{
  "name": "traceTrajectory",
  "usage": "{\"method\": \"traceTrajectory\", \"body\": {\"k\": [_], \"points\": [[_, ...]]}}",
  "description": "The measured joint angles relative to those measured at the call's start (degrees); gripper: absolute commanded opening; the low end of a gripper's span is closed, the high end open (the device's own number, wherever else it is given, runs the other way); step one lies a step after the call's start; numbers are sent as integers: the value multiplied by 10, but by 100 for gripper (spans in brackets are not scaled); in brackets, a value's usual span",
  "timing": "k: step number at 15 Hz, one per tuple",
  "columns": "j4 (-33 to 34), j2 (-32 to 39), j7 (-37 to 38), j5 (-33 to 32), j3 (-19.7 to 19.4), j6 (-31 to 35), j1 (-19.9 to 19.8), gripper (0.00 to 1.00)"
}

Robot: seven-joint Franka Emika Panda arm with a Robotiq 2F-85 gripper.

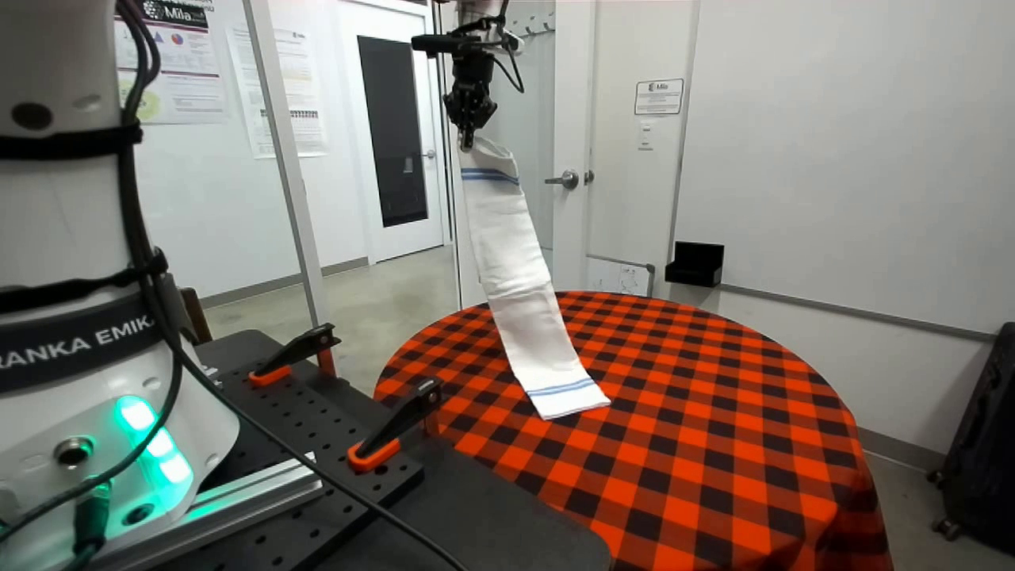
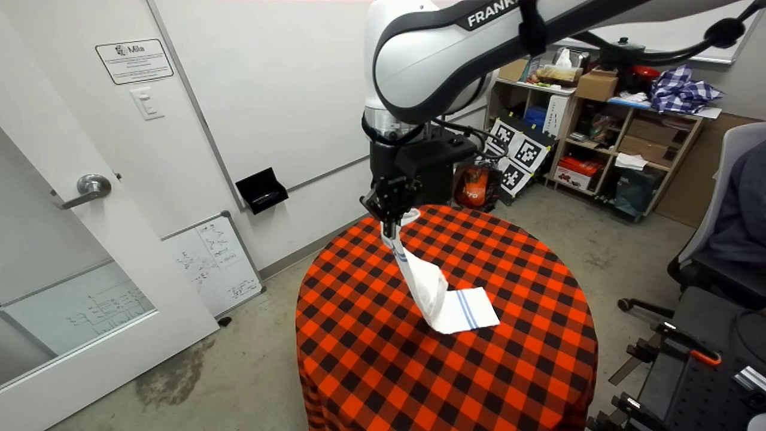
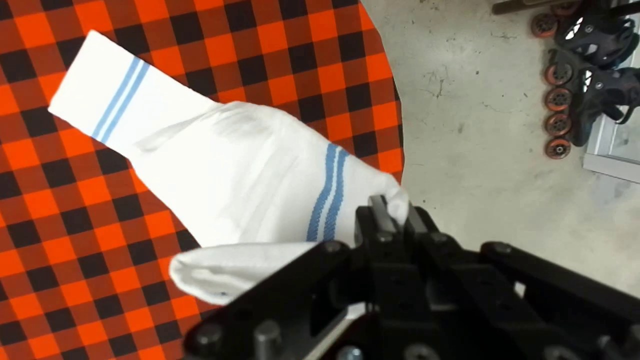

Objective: Straighten out the towel

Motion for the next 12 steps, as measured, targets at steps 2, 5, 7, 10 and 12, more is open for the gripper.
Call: {"method": "traceTrajectory", "body": {"k": [2, 5, 7, 10, 12], "points": [[51, 33, -1, -10, 4, -18, 6, 1], [122, 86, -10, -15, 9, -44, 15, 1], [165, 125, -19, -15, 11, -60, 21, 1], [224, 190, -30, -15, 14, -82, 28, 1], [262, 235, -33, -15, 18, -94, 34, 1]]}}
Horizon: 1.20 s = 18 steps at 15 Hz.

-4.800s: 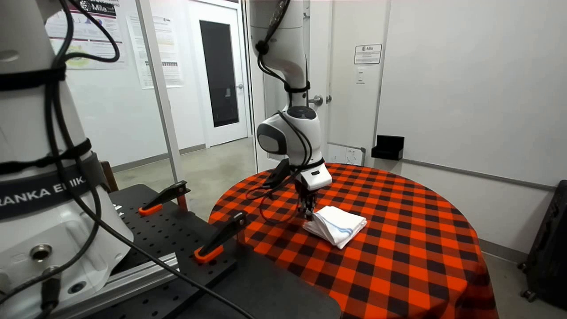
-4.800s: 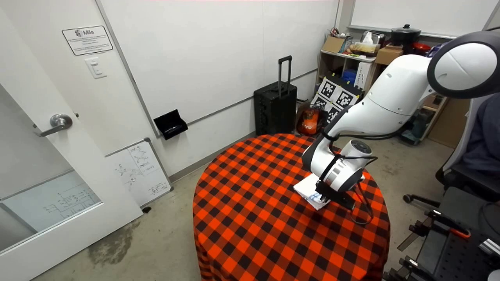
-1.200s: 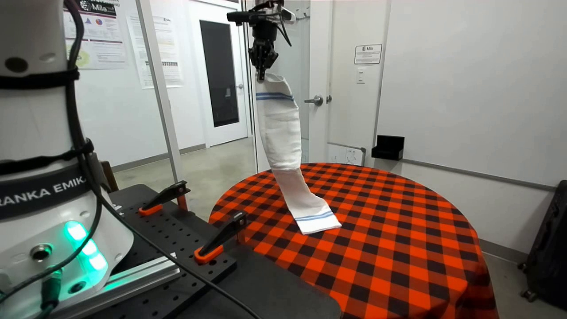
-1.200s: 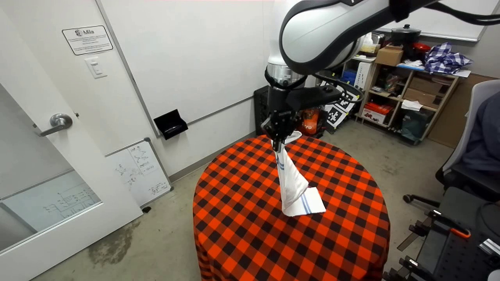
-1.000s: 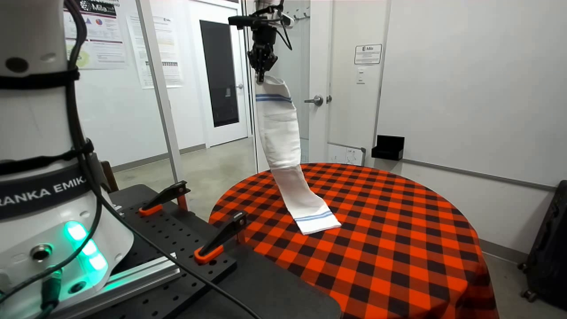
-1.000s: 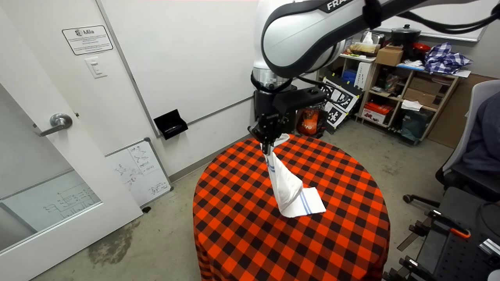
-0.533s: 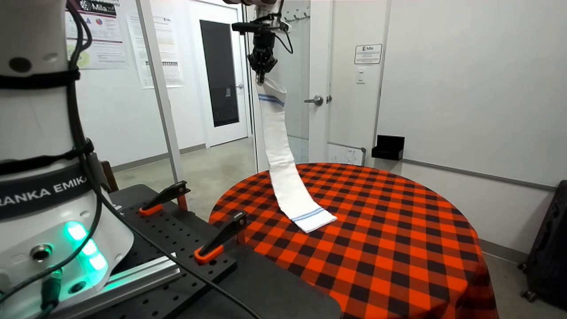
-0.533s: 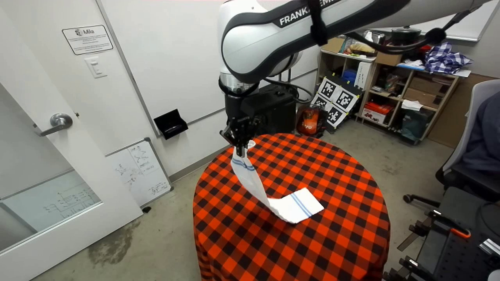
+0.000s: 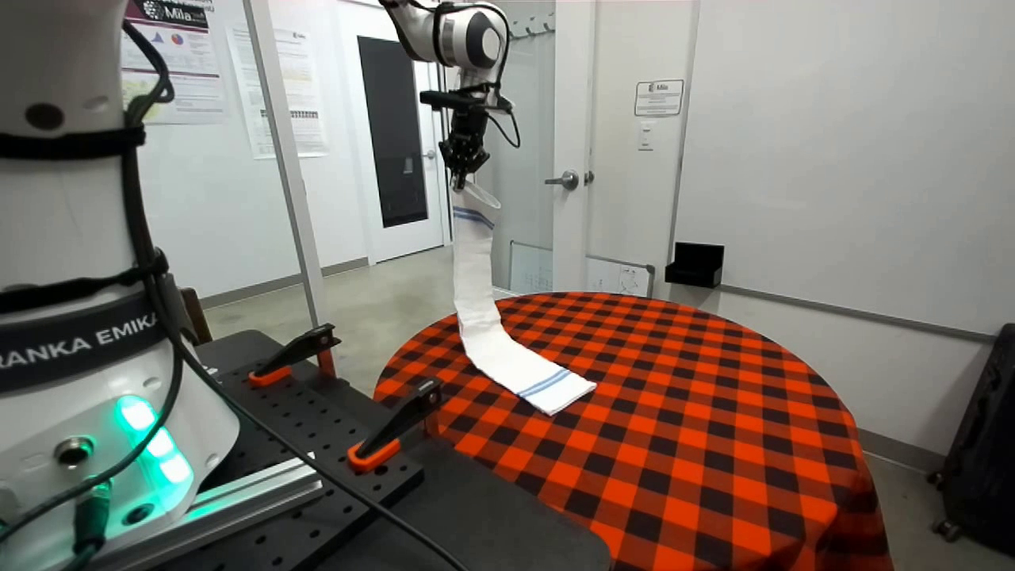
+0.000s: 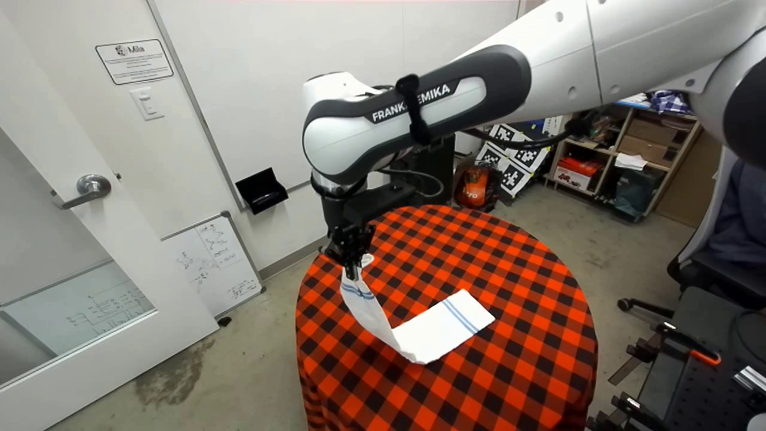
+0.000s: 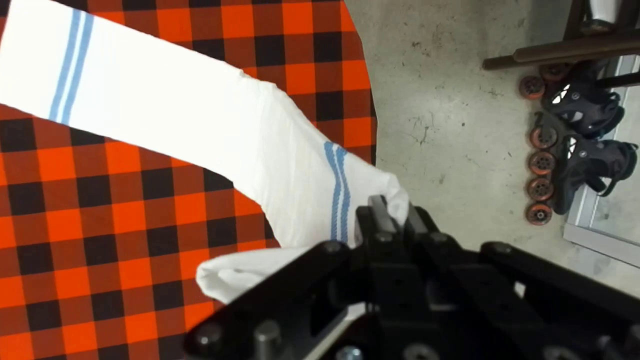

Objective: Straighten out the towel

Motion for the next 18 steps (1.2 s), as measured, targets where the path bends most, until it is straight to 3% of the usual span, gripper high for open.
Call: {"method": "traceTrajectory", "body": {"k": [6, 7, 8, 16, 18], "points": [[107, 106, 0, 12, 26, -14, 23, 1], [121, 118, 0, 14, 31, -19, 29, 31], [134, 128, 0, 16, 35, -23, 34, 32], [207, 180, 1, 29, 52, -66, 70, 89], [223, 188, 1, 31, 53, -73, 73, 99]]}}
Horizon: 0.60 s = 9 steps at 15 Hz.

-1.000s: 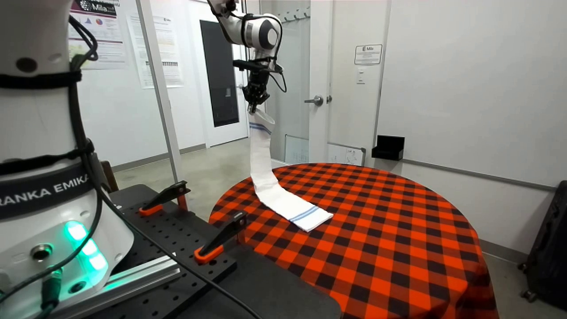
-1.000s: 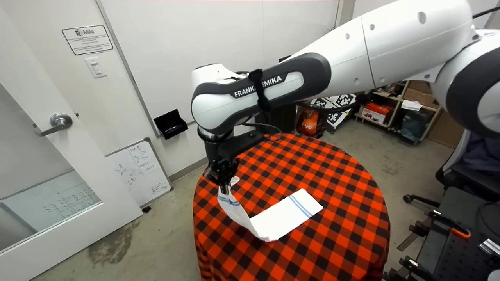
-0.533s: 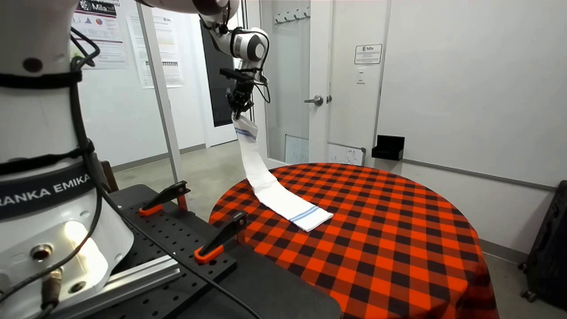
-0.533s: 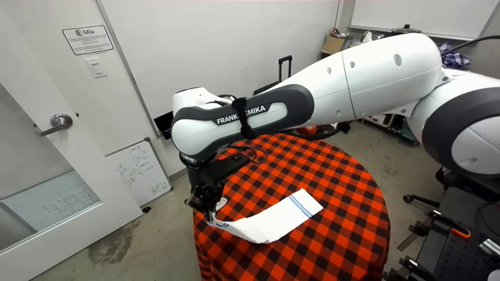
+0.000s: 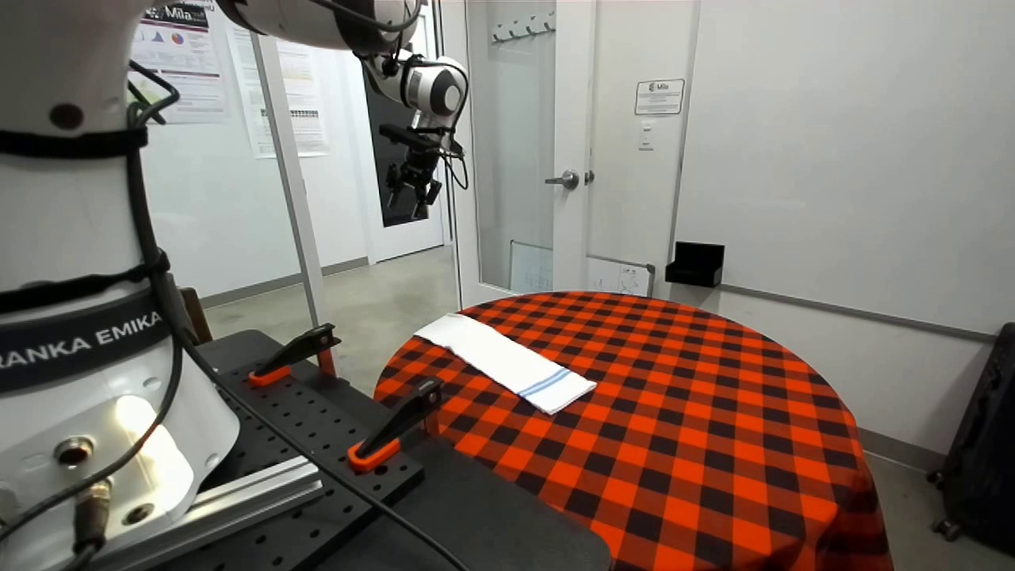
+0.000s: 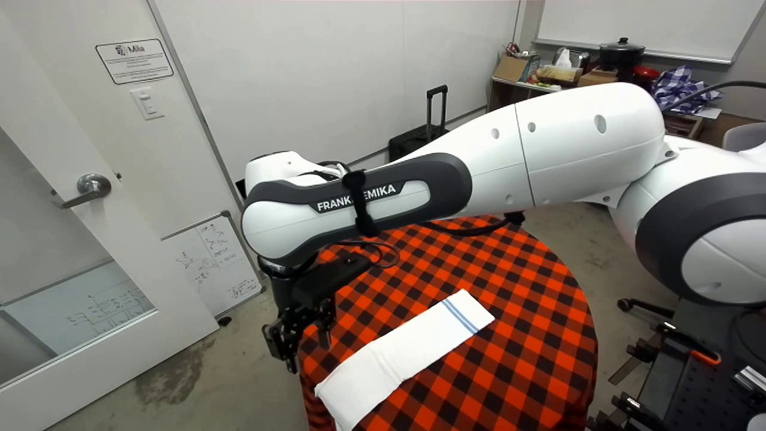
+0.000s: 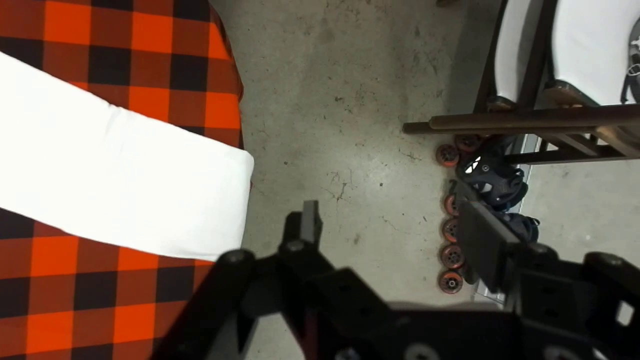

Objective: Straighten out the towel

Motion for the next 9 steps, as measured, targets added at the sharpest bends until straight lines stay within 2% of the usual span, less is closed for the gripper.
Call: {"method": "traceTrajectory", "body": {"k": [9], "points": [[14, 0, -1, -7, -4, -21, -7, 100]]}}
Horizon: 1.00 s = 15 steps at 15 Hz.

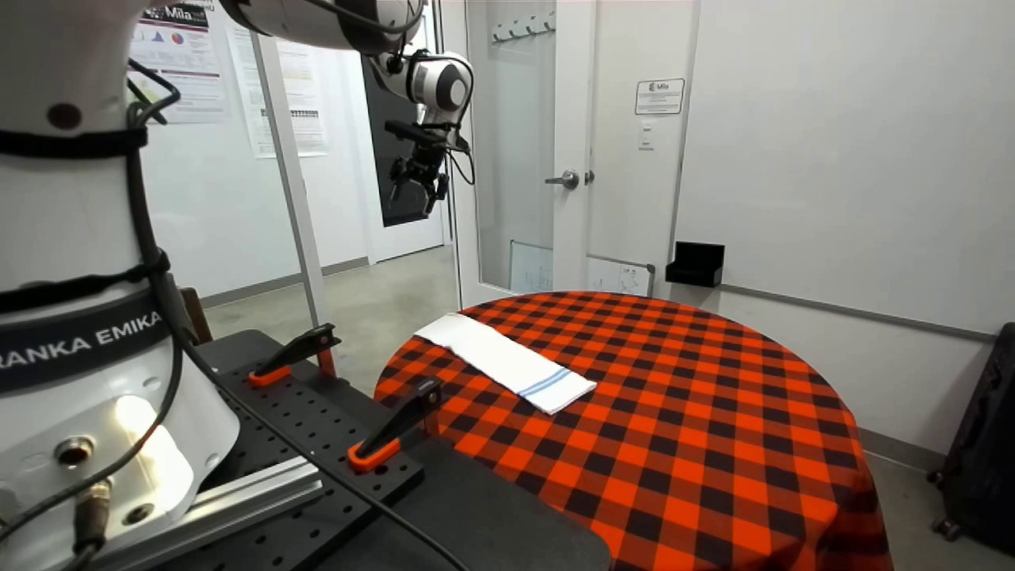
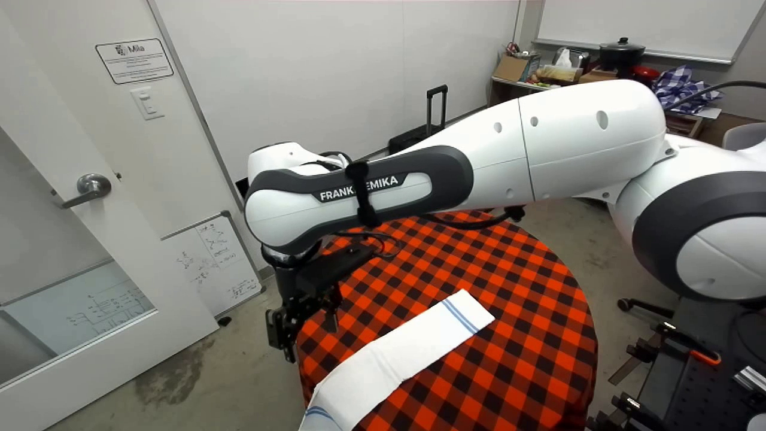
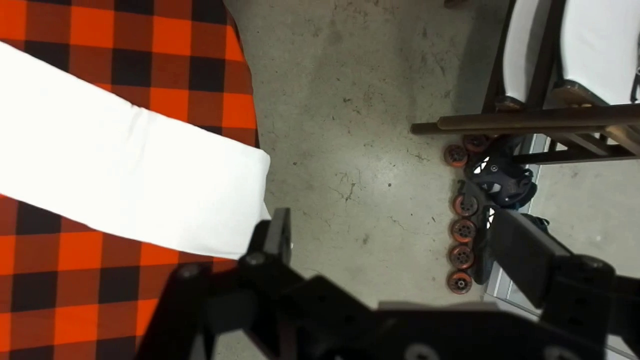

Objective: Straighten out the towel

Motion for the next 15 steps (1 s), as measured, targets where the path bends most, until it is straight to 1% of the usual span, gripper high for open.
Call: {"method": "traceTrajectory", "body": {"k": [2, 4, 7, 9, 11, 15], "points": [[-9, -8, 0, -3, -6, -1, -8, 100], [-35, -26, 0, -5, -14, -1, -20, 100], [-100, -74, 0, -6, -25, 13, -43, 100], [-151, -110, 2, -6, -34, 51, -55, 100], [-203, -143, 12, -5, -42, 107, -64, 100], [-311, -199, 66, -12, -71, 228, -61, 100]]}}
